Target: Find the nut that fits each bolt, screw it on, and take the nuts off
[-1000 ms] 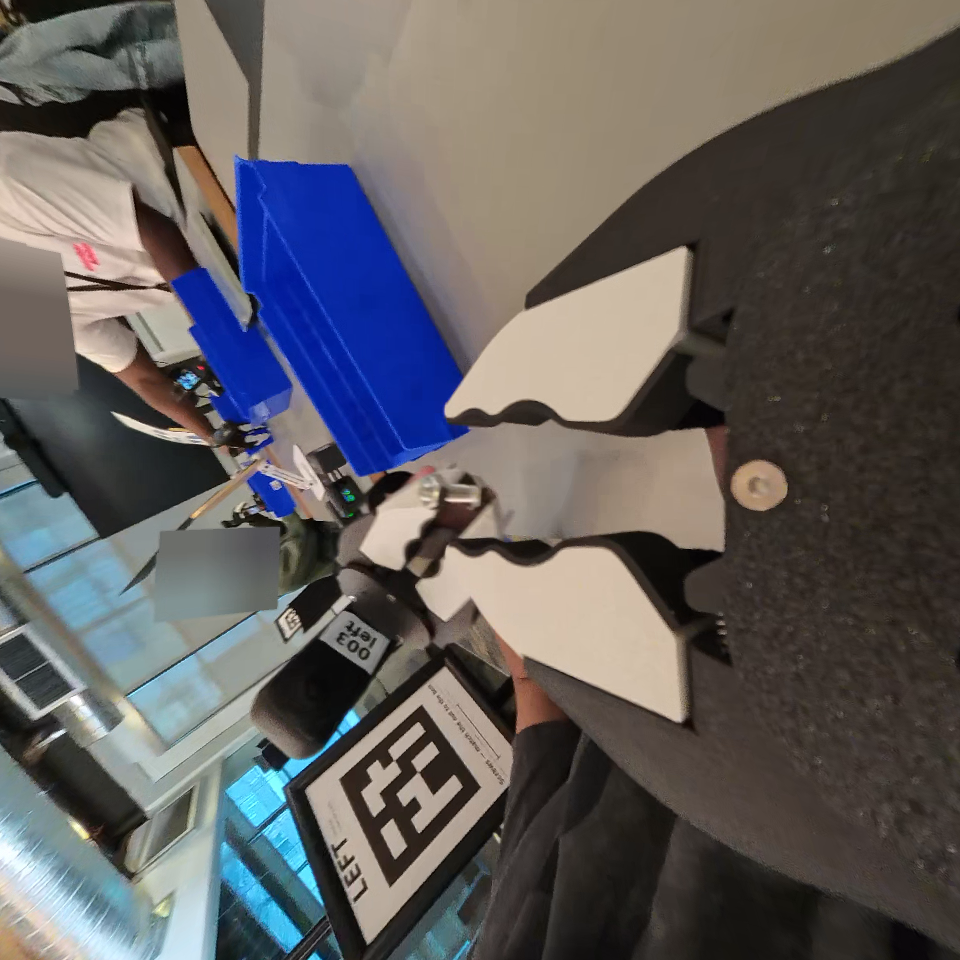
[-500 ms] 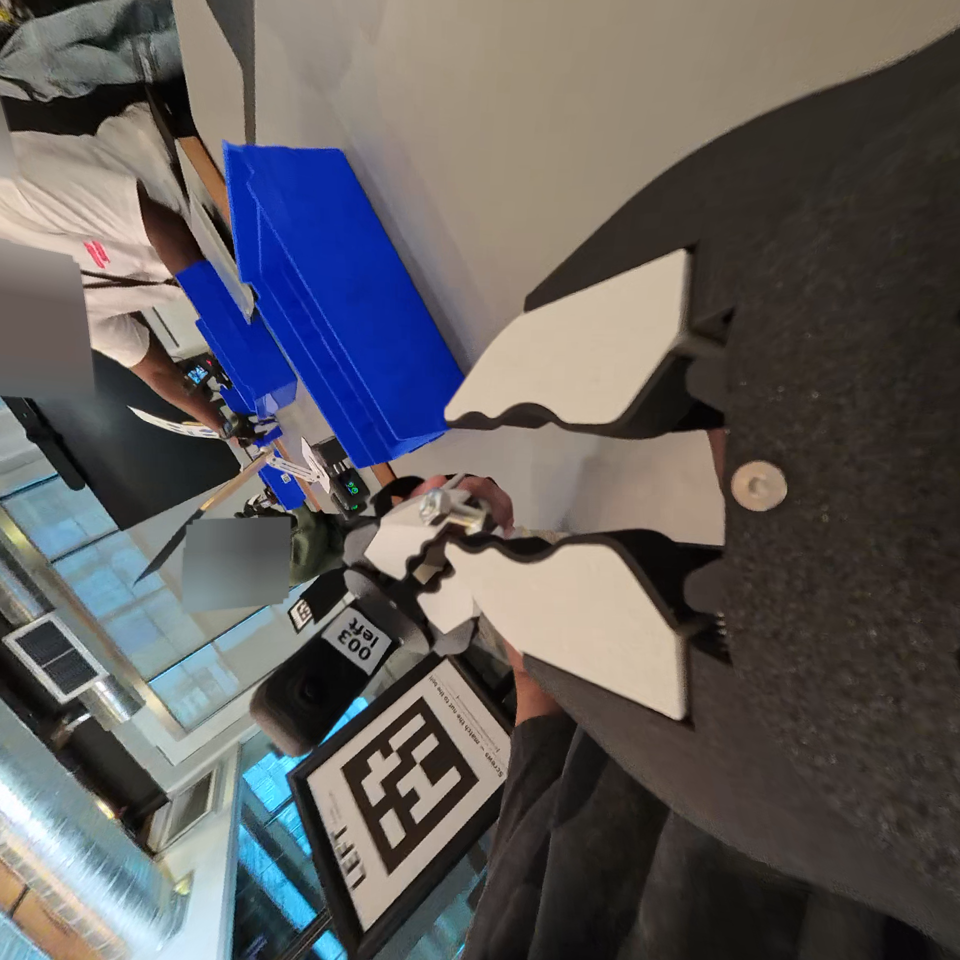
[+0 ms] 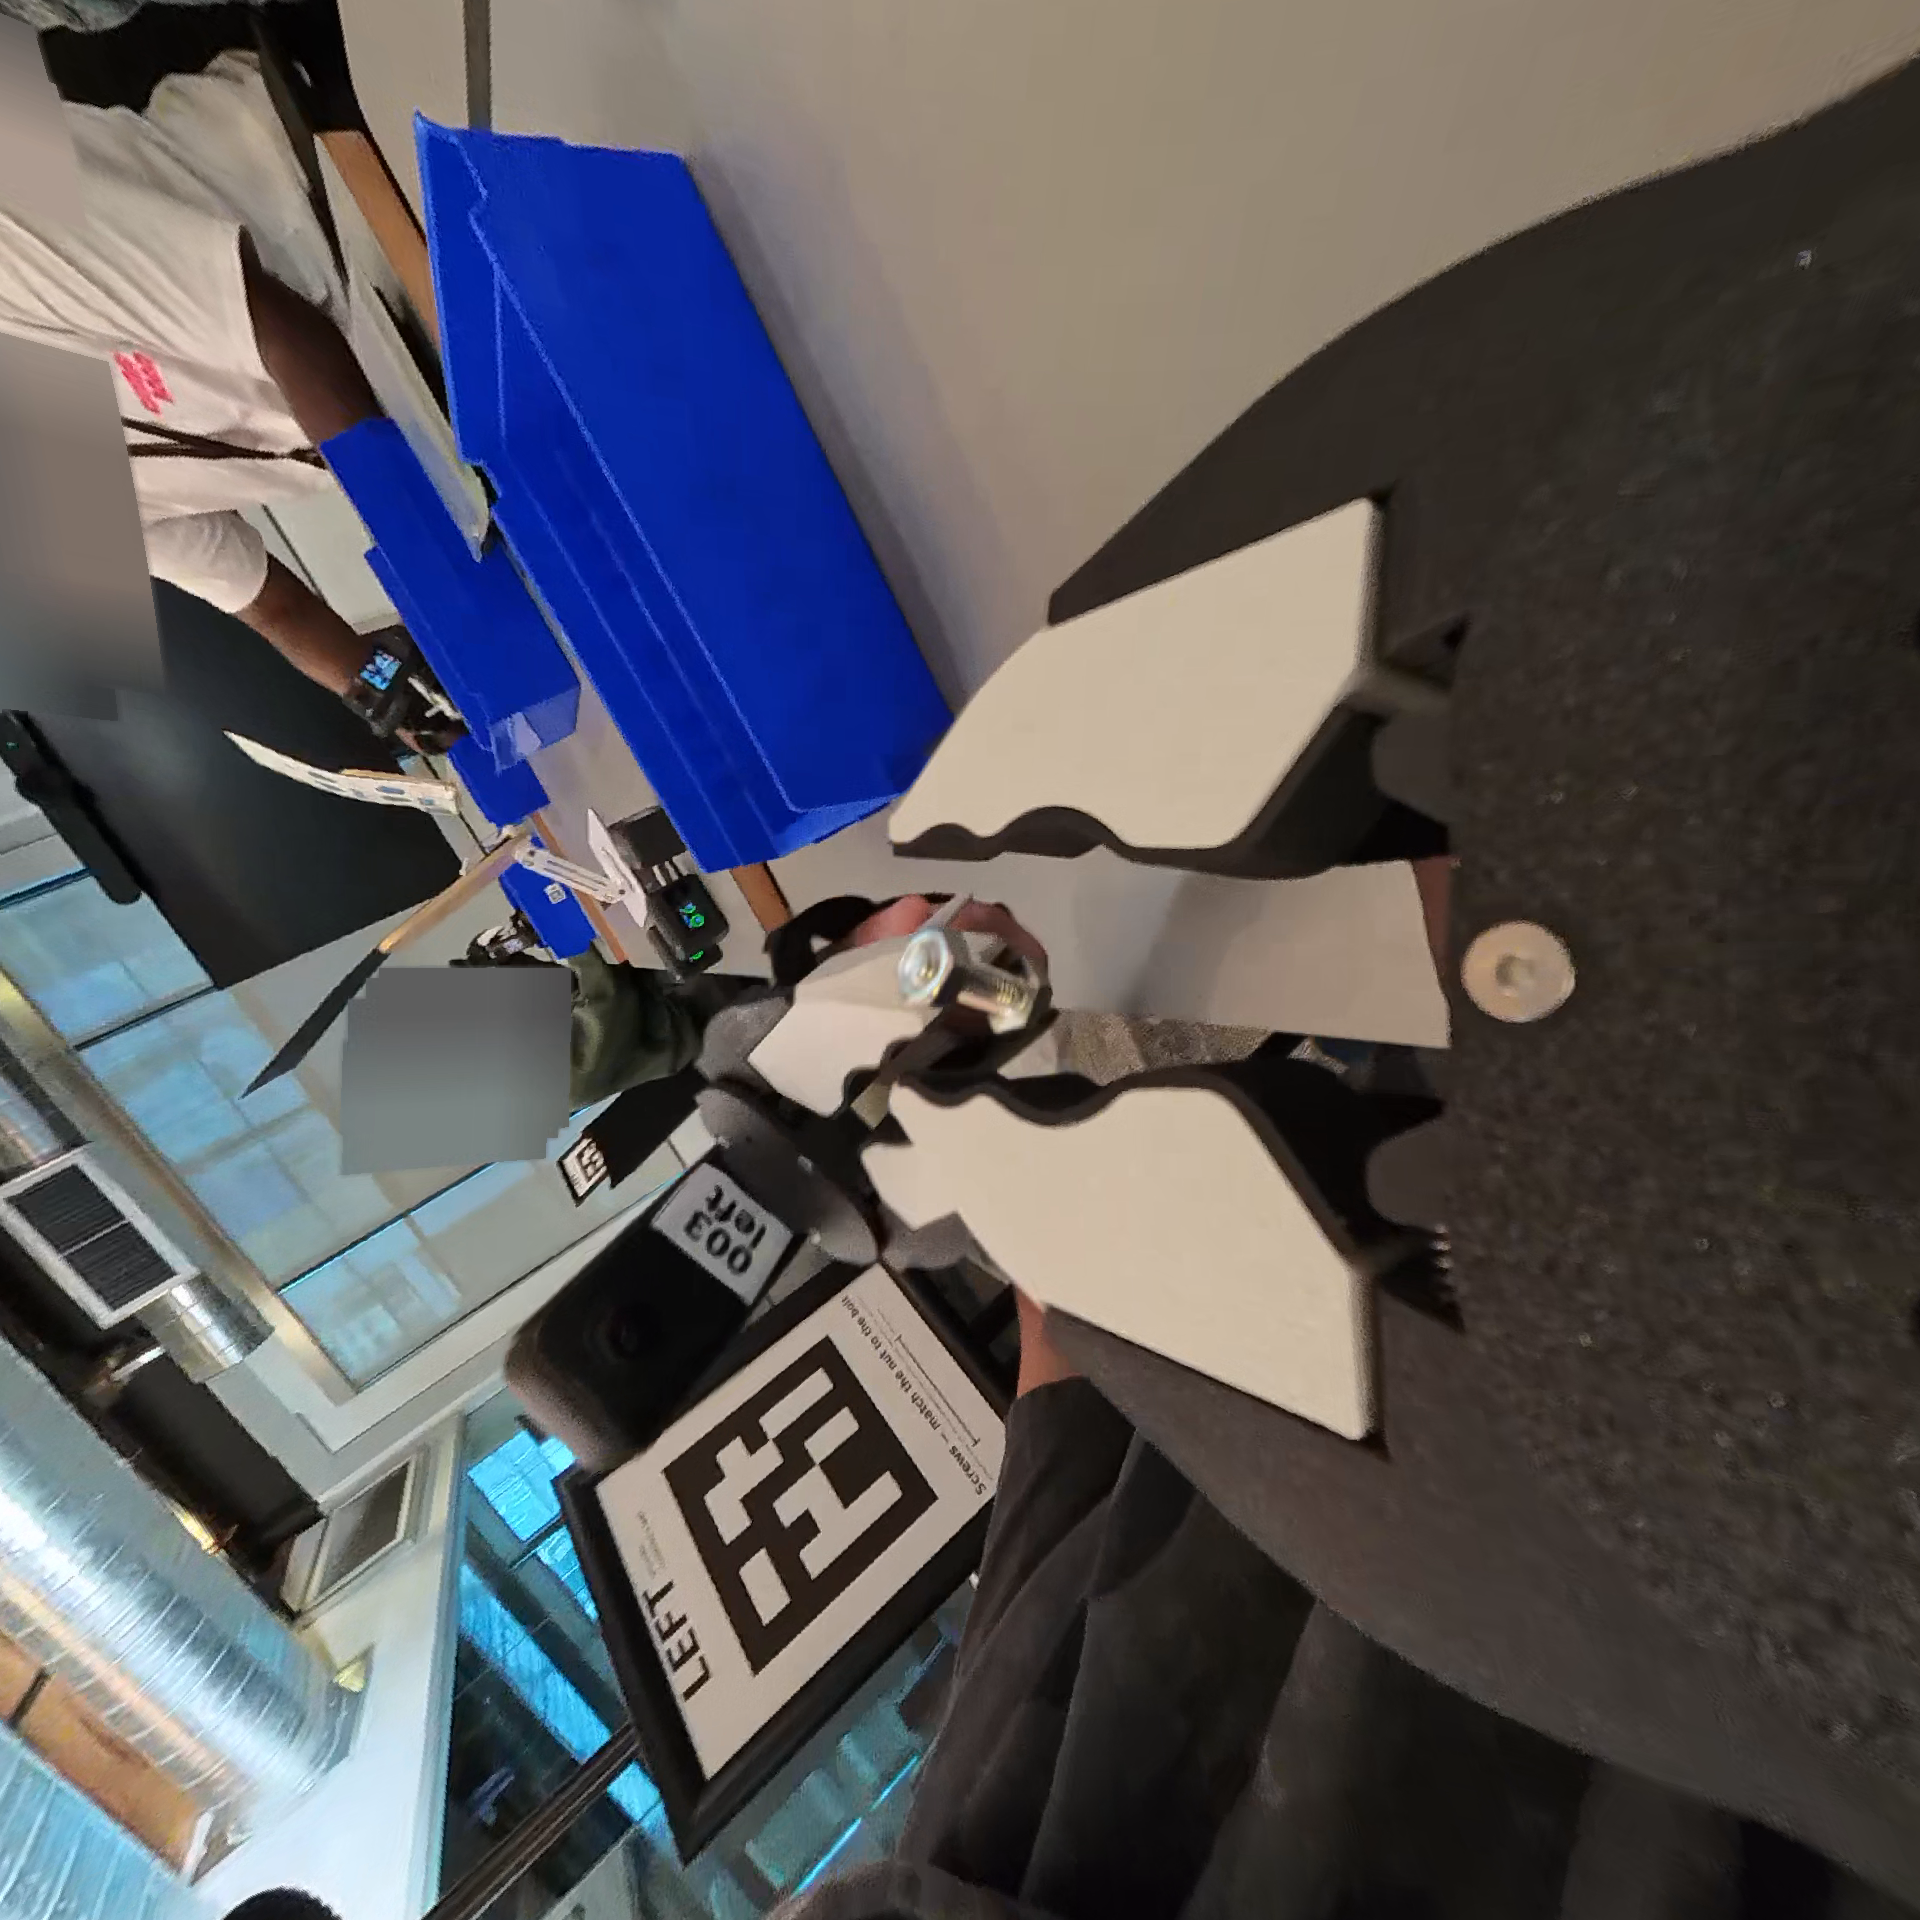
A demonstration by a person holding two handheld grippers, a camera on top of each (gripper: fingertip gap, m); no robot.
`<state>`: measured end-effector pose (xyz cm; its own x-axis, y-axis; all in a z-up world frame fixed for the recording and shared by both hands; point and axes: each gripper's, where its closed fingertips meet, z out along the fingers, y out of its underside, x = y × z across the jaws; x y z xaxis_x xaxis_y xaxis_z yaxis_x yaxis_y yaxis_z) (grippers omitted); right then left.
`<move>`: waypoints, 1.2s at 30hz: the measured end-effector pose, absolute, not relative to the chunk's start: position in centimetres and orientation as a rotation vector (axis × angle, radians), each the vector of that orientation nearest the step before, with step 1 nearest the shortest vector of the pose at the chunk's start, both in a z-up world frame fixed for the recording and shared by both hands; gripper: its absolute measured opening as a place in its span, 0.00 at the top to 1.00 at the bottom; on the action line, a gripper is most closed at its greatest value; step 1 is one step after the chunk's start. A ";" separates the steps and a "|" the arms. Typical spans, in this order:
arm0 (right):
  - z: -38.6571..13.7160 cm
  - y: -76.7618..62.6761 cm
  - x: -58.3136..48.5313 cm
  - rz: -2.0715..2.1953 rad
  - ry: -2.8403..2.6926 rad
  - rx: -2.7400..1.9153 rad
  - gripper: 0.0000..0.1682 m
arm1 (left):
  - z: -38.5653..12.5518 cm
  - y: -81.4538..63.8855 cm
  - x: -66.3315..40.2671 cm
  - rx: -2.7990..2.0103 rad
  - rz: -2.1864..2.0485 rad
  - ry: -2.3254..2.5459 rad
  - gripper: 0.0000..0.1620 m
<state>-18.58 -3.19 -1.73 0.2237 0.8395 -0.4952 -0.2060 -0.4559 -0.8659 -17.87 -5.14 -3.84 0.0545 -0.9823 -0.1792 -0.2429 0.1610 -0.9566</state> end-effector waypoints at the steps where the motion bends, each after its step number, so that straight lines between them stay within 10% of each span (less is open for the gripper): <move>1: -2.3 -2.9 -18.5 1.385 -0.613 -1.582 0.78 | -3.7 -5.3 -17.8 -1.277 -0.905 1.401 0.92; 36: -1.7 -4.9 -18.0 1.801 -0.543 -1.476 0.82 | -4.1 -5.6 -17.9 -1.269 -0.877 1.424 0.92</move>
<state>-18.05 -4.93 -1.70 -0.0712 0.7565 -0.6502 -0.2713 -0.6419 -0.7172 -17.88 -5.64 -4.09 0.0453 -0.9775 -0.2059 -0.2566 0.1879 -0.9481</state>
